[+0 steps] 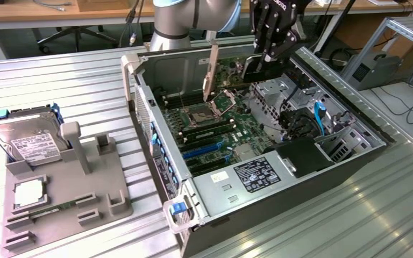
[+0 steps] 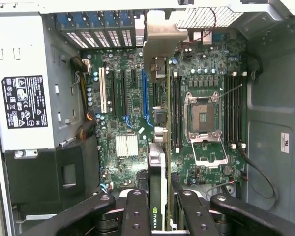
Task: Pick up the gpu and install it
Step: 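Insert the gpu into the slot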
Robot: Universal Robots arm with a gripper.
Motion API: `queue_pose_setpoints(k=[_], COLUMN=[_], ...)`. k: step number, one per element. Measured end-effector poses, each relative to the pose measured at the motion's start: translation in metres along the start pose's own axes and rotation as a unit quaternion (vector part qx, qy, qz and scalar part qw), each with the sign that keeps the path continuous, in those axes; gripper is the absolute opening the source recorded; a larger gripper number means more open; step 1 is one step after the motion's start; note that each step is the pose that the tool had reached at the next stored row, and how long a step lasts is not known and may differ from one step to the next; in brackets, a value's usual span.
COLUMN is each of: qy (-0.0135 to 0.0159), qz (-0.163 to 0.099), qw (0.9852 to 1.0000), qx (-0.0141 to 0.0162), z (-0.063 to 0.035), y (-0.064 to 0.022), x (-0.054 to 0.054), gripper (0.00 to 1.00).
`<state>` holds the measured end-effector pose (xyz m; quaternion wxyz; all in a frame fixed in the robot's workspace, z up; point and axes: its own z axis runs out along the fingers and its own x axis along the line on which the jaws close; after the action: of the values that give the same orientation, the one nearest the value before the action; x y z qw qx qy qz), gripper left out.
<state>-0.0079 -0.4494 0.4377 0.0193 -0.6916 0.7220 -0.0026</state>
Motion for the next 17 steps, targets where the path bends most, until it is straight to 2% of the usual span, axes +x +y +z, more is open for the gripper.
queue_pose_setpoints(k=[5,17], qy=[0.0,0.0002], qz=[0.0,0.008], qw=[1.0,1.0], qx=[0.0,0.0002], z=[0.0,0.0006], y=[0.006,0.0066], x=[0.0003,0.0003], gripper=[0.27,0.27])
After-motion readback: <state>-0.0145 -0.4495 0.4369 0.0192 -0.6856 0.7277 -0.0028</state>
